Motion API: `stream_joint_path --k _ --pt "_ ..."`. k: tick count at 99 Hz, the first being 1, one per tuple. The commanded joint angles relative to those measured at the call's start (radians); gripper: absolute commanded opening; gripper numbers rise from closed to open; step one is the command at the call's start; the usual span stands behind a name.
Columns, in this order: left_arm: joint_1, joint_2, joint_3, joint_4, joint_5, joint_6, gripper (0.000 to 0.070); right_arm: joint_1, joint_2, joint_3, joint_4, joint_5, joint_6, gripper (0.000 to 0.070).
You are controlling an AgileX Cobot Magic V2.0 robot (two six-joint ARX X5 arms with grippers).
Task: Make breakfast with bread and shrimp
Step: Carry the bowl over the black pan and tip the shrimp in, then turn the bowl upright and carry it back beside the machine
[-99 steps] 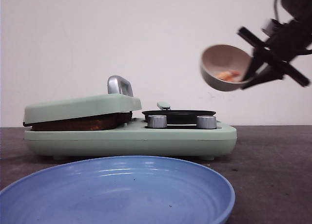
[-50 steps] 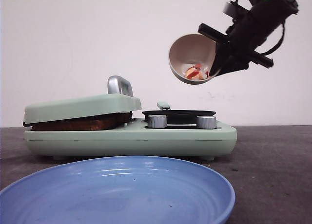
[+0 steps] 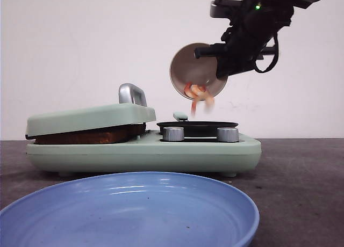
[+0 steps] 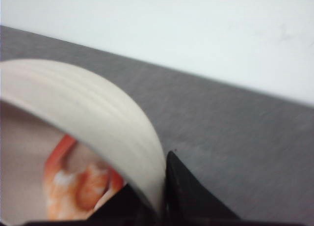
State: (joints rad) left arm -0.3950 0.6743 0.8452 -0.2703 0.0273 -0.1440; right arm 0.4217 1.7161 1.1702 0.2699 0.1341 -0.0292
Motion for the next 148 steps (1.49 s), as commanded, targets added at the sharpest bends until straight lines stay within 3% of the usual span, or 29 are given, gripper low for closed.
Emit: stream_joint_path --k 1,10,40,69,105,121,136,148 --pt "-0.005 0.005 0.008 0.003 -0.002 0.013 0.0354 0.019 0.021 0.027 0.073 0.047 -0.143 0.0004" --pt "-0.005 0.005 0.008 0.001 -0.002 0.022 0.0354 0.028 0.022 0.027 0.120 0.095 -0.211 0.0004" --pt "-0.005 0.005 0.008 0.001 -0.002 0.025 0.0354 0.036 0.022 0.027 0.157 0.111 -0.367 0.0004" --pt "-0.005 0.005 0.008 0.000 -0.002 0.032 0.0354 0.070 0.022 0.027 0.254 0.218 -0.508 0.0004" --pt "-0.005 0.005 0.008 0.000 -0.002 0.039 0.0354 0.093 0.022 0.027 0.275 0.223 -0.450 0.0004" --pt "-0.005 0.005 0.008 0.000 -0.002 0.039 0.0354 0.093 0.021 0.027 0.263 0.273 -0.427 0.0005" --pt "-0.005 0.005 0.008 -0.003 -0.002 0.039 0.0354 0.088 0.010 0.042 0.121 0.280 -0.331 0.0005" --pt "-0.005 0.005 0.008 -0.008 -0.002 0.039 0.0354 0.063 -0.006 0.077 -0.046 0.277 -0.190 0.0005"
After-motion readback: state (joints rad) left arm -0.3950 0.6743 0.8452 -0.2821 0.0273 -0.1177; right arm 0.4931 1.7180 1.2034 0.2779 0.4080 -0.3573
